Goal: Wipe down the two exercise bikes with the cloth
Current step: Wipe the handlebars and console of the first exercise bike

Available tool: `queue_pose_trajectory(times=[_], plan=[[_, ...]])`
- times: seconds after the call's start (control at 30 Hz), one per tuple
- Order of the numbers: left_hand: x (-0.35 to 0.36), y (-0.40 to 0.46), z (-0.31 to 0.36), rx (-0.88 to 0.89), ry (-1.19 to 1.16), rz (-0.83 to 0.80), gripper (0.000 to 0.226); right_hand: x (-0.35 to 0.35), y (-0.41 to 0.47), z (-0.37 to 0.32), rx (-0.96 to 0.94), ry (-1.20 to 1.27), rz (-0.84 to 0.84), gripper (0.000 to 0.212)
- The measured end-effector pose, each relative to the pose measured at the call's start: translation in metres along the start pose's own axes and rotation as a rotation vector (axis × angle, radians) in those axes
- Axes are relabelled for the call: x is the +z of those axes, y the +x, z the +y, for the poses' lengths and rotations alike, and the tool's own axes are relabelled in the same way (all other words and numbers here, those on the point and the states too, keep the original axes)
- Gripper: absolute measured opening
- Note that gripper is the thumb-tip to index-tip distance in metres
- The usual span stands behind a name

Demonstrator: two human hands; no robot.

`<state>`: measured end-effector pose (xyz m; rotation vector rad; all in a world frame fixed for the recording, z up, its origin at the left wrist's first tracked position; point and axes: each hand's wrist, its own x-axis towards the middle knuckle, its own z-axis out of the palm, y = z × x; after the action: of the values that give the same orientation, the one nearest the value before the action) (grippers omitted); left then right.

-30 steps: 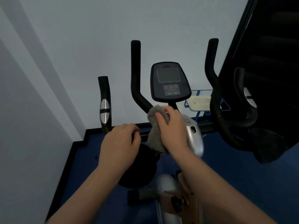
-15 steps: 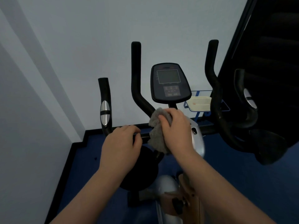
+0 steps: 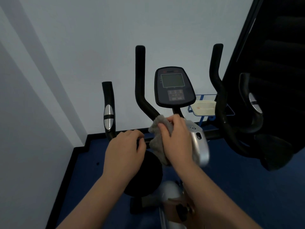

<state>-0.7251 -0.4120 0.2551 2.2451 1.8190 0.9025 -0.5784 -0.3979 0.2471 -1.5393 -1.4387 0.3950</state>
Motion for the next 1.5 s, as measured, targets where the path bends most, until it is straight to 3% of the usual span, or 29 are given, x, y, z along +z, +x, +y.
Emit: queue_pose_trajectory(times=[0.17, 0.43, 0.63, 0.73, 0.87, 0.97, 1.1, 1.33, 1.5], plan=[[-0.001, 0.0, 0.0, 0.007, 0.003, 0.012, 0.021, -0.006, -0.059, 0.021, 0.013, 0.224, -0.001, 0.013], [0.0, 0.0, 0.0, 0.026, 0.068, -0.004, 0.021, -0.009, 0.024, 0.008, 0.044, -0.047, -0.107, 0.015], [0.001, -0.001, 0.0, 0.019, 0.036, -0.002, 0.02, -0.011, -0.074, 0.026, -0.05, 0.17, -0.067, 0.014], [0.0, 0.003, -0.001, 0.04, 0.072, -0.006, 0.021, -0.008, -0.044, 0.019, -0.021, 0.088, -0.098, 0.007], [0.001, 0.002, -0.001, 0.033, 0.085, 0.003, 0.021, -0.005, 0.005, 0.002, 0.034, 0.037, -0.061, 0.013], [0.002, -0.001, 0.0, 0.019, 0.07, 0.005, 0.02, -0.006, -0.024, 0.013, 0.034, 0.121, -0.044, 0.007], [0.001, 0.0, -0.001, 0.019, 0.052, -0.004, 0.022, -0.006, -0.071, 0.028, 0.013, 0.254, -0.015, 0.014], [0.001, 0.001, 0.0, 0.034, 0.094, -0.012, 0.021, 0.0, -0.007, 0.003, 0.013, -0.003, -0.013, 0.013], [0.001, -0.002, 0.0, 0.024, 0.069, -0.005, 0.02, -0.004, -0.069, 0.026, -0.005, 0.25, 0.008, 0.016]])
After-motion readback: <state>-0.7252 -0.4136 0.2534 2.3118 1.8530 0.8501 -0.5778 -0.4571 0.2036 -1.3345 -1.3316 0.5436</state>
